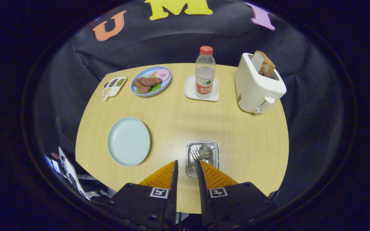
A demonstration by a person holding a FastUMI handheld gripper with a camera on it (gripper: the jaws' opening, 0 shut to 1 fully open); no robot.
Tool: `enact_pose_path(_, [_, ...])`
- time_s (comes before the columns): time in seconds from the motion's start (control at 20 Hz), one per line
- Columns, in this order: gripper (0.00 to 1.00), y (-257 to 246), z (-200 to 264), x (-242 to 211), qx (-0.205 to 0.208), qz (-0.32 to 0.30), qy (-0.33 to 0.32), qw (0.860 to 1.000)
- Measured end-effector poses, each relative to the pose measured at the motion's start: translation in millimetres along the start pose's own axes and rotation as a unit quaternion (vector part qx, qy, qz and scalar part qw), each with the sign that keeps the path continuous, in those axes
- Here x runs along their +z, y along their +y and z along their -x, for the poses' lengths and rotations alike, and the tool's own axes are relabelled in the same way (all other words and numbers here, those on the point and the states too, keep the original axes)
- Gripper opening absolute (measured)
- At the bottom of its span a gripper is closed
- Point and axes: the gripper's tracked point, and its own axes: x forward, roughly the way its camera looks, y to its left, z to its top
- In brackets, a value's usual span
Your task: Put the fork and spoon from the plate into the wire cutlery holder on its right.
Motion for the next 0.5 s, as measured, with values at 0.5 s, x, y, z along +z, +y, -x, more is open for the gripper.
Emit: enact_pose_path(0.5, [0.67,38.8,90.1,41.2,-0.039,-0.027,-0.234,0.971])
